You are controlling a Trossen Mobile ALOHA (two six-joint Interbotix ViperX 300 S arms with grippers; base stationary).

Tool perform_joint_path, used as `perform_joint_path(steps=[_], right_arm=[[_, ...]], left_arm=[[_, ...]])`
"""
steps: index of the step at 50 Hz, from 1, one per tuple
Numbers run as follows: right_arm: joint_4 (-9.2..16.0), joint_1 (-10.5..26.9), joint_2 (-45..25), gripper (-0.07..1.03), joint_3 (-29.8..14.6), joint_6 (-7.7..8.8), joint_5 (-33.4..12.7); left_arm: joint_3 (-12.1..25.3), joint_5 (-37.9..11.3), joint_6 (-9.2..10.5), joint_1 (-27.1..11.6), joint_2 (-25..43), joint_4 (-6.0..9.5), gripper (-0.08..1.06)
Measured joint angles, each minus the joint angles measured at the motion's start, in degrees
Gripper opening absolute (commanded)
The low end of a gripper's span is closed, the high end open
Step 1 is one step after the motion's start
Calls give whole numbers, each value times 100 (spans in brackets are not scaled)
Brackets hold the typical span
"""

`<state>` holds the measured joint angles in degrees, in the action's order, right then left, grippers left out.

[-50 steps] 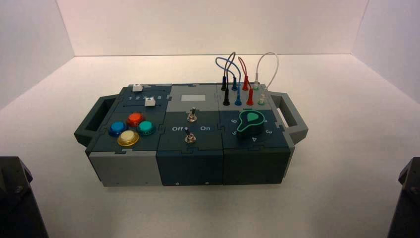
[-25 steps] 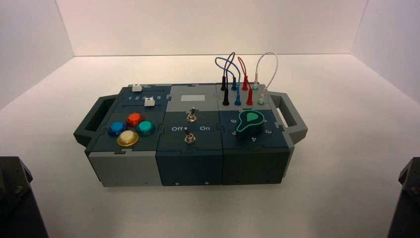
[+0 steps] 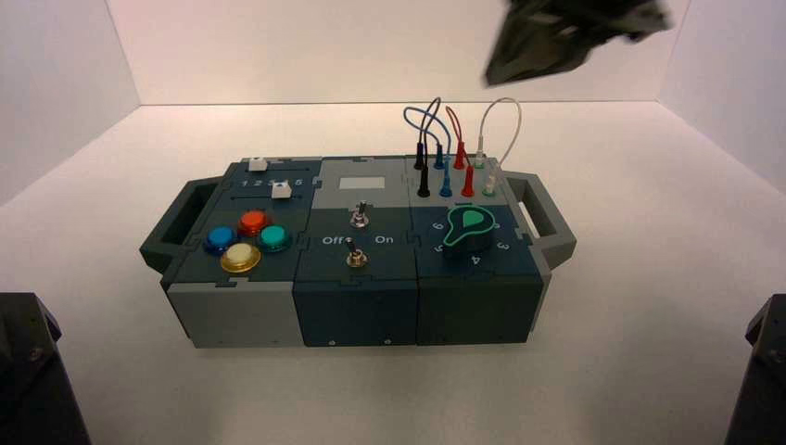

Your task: Pull the black wire.

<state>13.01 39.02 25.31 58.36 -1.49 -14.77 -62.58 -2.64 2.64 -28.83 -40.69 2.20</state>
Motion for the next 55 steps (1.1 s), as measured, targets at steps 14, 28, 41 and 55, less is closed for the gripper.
perform_joint_path(steps=[14, 28, 41, 55], right_arm=[[132, 255, -853, 28, -396, 9, -246], [193, 360, -1318, 30, -782, 35, -589], [264, 466, -1450, 31, -932, 35, -888], [343, 492, -1151, 31, -932, 35, -1072]], left_arm=[[105, -185, 9, -237, 369, 9, -3], [105, -229, 18, -272, 668, 9, -3], [123, -229, 18, -272, 686, 9, -3], [123, -229, 18, -264, 677, 9, -3]])
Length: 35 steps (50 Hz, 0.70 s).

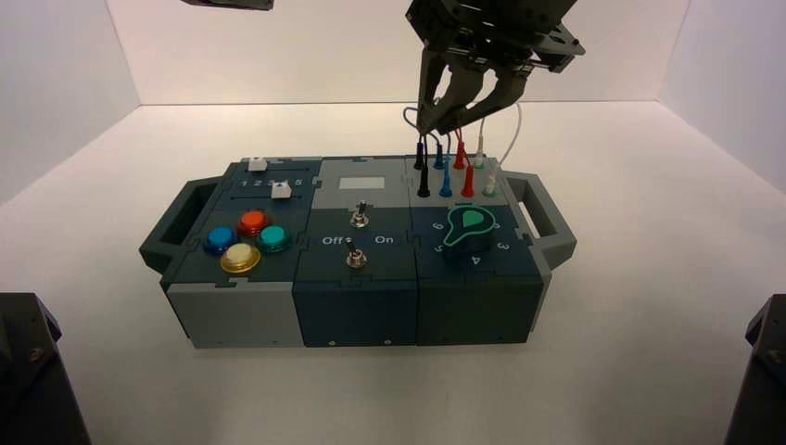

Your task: Pull the black wire.

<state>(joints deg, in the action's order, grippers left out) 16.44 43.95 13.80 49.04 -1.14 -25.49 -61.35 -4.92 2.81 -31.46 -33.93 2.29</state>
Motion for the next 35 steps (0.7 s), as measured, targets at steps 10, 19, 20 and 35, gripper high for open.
perform_joint_path(steps=[10, 19, 20, 35], right_arm=[[0, -9, -105, 31, 9, 0, 53], [9, 0, -703, 31, -9, 18, 176], [9, 0, -712, 31, -9, 9, 176], [-9, 0, -1046, 31, -123, 26, 334]], left_arm=[[0, 0, -9, -9, -62, 0, -3], [0, 0, 0, 0, -229, 0, -3], [0, 0, 0, 0, -229, 0, -3], [0, 0, 0, -9, -255, 9, -3]])
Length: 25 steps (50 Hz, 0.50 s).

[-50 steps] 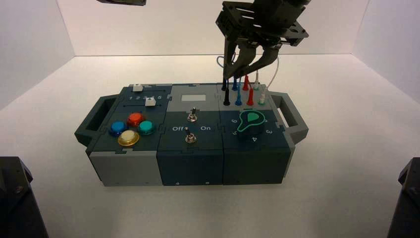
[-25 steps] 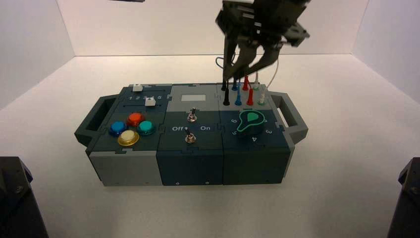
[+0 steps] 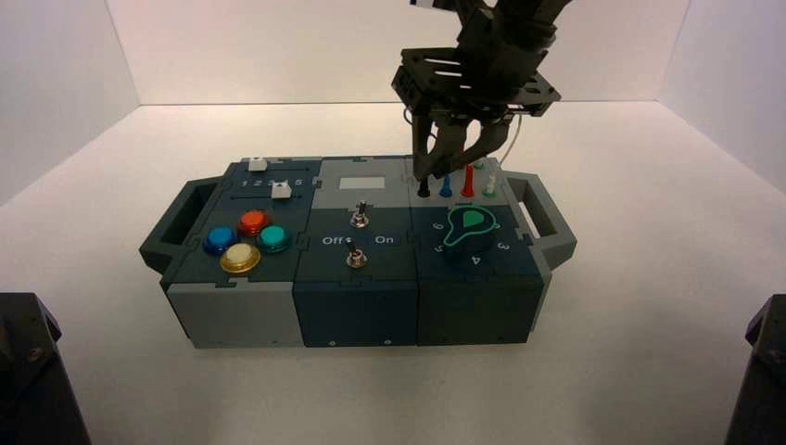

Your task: Pull the black wire.

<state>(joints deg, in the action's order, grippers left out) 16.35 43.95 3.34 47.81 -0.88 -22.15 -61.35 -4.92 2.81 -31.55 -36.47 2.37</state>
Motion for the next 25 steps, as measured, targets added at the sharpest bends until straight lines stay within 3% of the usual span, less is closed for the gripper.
perform_joint_path(steps=[19, 25], right_arm=[[-79, -9, -396, 31, -123, 9, 114], [-114, -26, -422, 31, -158, 9, 114]], left_arm=[[0, -44, 0, 0, 0, -9, -3], [18, -396, -9, 0, 44, 0, -3]])
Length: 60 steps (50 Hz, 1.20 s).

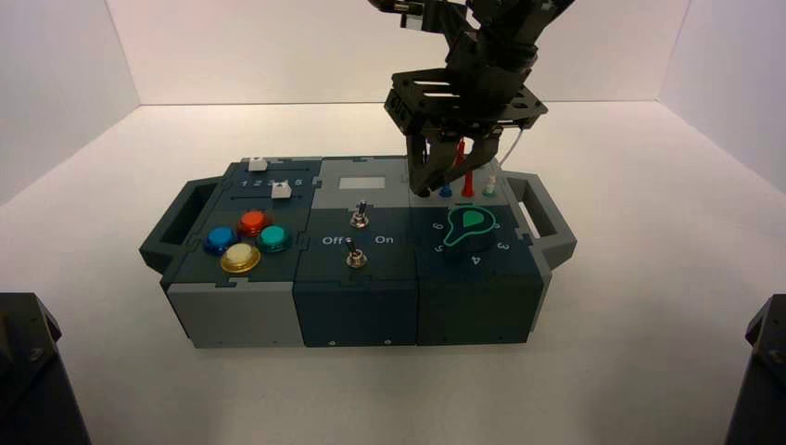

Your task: Pull the black wire.

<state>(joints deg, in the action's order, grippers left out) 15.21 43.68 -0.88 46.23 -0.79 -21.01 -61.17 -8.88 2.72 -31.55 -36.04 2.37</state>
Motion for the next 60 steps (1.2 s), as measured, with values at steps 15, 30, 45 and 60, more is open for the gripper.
perform_joint_path(steps=[15, 30, 45, 60], right_arm=[[-97, -70, -9, 31, -88, -9, 9], [-105, -70, -62, 31, -132, 0, 26], [-123, -79, -114, 11, -158, -9, 35], [-202, -97, -123, -2, -158, 9, 35]], left_arm=[[0, -483, -9, -185, 0, 0, -3], [185, -1266, 9, -536, 299, 9, -3], [387, -1626, 9, -747, 756, 9, -3], [404, -1644, 9, -791, 782, 18, -3]])
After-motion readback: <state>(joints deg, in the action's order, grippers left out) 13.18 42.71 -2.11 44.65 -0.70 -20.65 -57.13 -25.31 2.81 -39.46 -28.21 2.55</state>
